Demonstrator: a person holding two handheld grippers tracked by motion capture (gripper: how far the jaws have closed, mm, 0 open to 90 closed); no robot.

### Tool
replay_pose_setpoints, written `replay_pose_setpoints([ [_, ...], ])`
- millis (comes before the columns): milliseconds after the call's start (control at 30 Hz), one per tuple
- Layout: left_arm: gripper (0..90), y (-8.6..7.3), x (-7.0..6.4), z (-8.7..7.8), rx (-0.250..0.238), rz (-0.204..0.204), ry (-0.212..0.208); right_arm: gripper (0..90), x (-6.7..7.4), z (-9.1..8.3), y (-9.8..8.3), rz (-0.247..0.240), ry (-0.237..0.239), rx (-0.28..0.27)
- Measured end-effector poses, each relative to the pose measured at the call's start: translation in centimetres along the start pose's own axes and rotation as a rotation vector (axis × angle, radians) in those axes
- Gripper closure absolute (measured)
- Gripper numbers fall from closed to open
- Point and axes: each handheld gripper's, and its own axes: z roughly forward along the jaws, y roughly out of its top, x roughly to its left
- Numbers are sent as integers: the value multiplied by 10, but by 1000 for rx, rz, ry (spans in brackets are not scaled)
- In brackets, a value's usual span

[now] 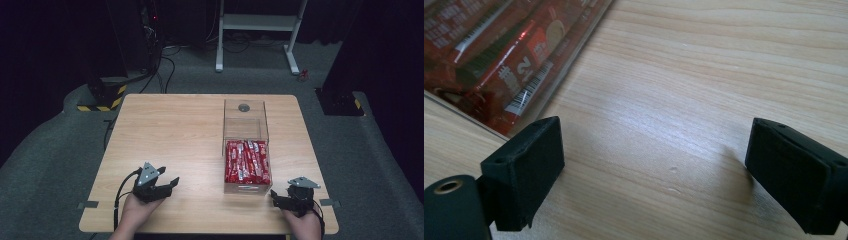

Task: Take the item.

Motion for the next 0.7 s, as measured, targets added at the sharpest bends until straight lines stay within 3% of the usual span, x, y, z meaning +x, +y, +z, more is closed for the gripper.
replay_pose_setpoints([
  [267,345,13,-5,14,-16,-19,-24,86,-3,1,-2,-2,-7,7],
  [700,349,28,-12,22,-22,15,-46,81,-3,2,-3,-16,6,-5],
])
